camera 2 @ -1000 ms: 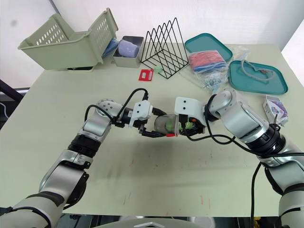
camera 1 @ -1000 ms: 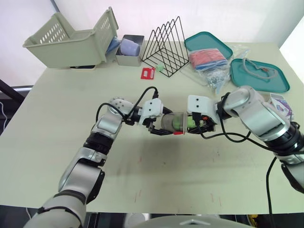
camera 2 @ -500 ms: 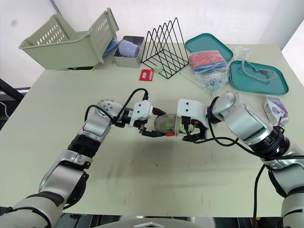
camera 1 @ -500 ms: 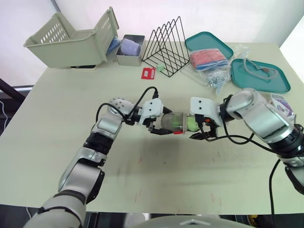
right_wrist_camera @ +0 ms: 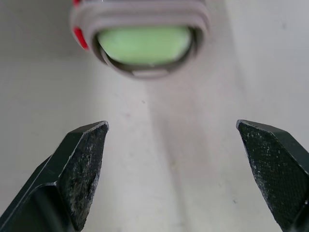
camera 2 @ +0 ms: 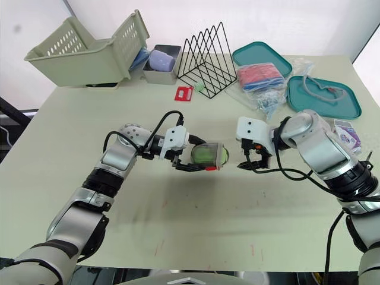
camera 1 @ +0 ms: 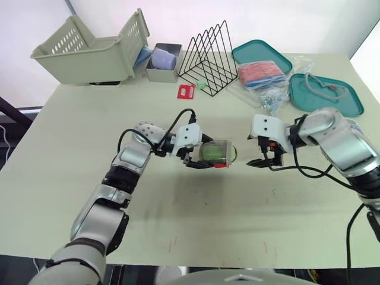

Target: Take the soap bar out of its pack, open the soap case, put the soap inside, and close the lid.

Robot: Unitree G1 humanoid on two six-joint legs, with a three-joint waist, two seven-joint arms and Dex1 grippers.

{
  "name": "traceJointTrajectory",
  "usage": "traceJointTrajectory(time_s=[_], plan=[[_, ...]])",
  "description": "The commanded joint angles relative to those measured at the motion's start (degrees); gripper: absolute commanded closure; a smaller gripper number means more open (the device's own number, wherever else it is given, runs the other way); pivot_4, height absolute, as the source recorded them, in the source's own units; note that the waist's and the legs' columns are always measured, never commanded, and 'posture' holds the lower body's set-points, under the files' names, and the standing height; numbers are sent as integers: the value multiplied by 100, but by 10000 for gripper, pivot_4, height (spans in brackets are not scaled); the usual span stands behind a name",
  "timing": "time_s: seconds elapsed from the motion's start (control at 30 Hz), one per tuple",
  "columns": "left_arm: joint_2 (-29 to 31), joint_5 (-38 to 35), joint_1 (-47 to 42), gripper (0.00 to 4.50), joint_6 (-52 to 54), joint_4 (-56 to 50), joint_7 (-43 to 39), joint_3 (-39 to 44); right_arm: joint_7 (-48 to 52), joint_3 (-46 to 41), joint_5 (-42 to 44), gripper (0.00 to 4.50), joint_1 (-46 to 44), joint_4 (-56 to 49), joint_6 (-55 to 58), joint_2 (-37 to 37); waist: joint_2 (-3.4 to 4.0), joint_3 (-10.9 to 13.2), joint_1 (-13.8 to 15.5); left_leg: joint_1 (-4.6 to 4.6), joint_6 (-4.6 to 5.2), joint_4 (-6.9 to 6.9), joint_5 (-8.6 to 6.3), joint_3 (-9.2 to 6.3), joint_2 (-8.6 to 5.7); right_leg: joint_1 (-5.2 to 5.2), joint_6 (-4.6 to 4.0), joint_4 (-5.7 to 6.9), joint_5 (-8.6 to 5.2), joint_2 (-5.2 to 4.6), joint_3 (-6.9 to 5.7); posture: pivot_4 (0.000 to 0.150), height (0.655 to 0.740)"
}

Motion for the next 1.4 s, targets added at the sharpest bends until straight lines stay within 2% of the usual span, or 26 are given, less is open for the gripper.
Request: traceJointTrajectory(time_s=[0.03, 0.13, 0.17, 0.2, 0.27, 0.3, 0.33, 0.77, 1.1, 1.23, 1.27, 1.3, 1.4], plan=[[27, -81, -19, 10178, -31, -247, -3, 48, 30, -308, 34, 7449, 86, 22, -432, -28, 0, 0, -10, 0, 0, 0, 0, 0, 0, 0, 0, 0, 0, 0, 0, 1500, 7400], [37, -93, -8, 10178, -40, -270, -5, 57, 22, -358, 106, 20260, 268, -83, -596, 100, 0, 0, -27, 0, 0, -1, 0, -2, 1, -1, 0, 2, 0, 2, 0, 1500, 7400], [37, -96, -8, 10178, -38, -278, -5, 59, 0, -361, 120, 21769, 318, -126, -627, 153, 0, 0, -33, 0, 0, -1, 0, -2, 1, -1, 0, 2, 0, 2, 0, 1500, 7400], [37, -102, -7, 10178, -30, -291, -6, 61, -16, -364, 129, 28180, 360, -164, -656, 198, 0, 0, -34, 0, 0, -1, 0, -1, 1, -1, 0, 3, 0, 2, 0, 1500, 7400], [38, -117, -8, 10178, 10, -332, -8, 65, -44, -373, 139, 35546, 419, -227, -654, 285, 0, 0, -28, 0, 0, -1, 0, -2, 1, -1, 0, 3, 0, 2, 0, 1500, 7400], [37, -123, -9, 10178, 30, -347, -7, 67, -54, -374, 133, 41265, 442, -248, -659, 326, 0, 0, -25, 0, 0, -1, 0, -1, 1, -1, 0, 3, 0, 2, 0, 1500, 7400], [37, -128, -10, 10178, 44, -355, -9, 69, -71, -356, 109, 43821, 464, -259, -686, 368, 0, 0, -23, 0, 0, -1, 0, -1, 1, -1, 0, 3, 0, 2, 0, 1500, 7400], [19, -111, -31, 10178, 95, -347, 25, 48, -120, -132, -117, 43821, 303, -302, -770, 865, 0, 0, -15, 0, 0, 0, 0, -1, 1, -1, 0, 3, 0, 2, 0, 1500, 7400], [108, -142, 41, 10178, 78, -351, 67, 139, 2, -387, -191, 43821, 544, -98, -1002, 470, 0, 0, -9, 0, 0, 0, 0, -1, 1, -1, 0, 2, 0, 1, 0, 1500, 7400], [167, -182, 182, 10178, 82, -491, 90, 167, 40, -837, 168, 43821, 660, 195, -765, 339, 0, 0, -13, 0, 0, 0, 0, 0, 0, -1, 0, 2, 0, 1, 0, 1500, 7400], [177, -188, 208, 10178, 91, -530, 96, 168, 49, -904, 232, 38444, 681, 224, -704, 324, 0, 0, -13, 0, 0, 0, 0, -1, 1, -1, 0, 2, 0, 1, 0, 1500, 7400], [190, -210, 248, 10178, 117, -599, 105, 180, 121, -1065, 448, 35992, 733, 282, -432, 302, 0, 0, -13, 0, 0, 0, 0, -1, 1, -1, 0, 3, 0, 1, 0, 1500, 7400], [221, -250, 323, 10178, 169, -756, 155, 211, 250, -1540, 1165, 20582, 925, 318, 639, 254, 0, 0, -6, 0, 0, 0, 0, -2, 1, -1, 0, 3, 0, 1, 0, 1500, 7400]])
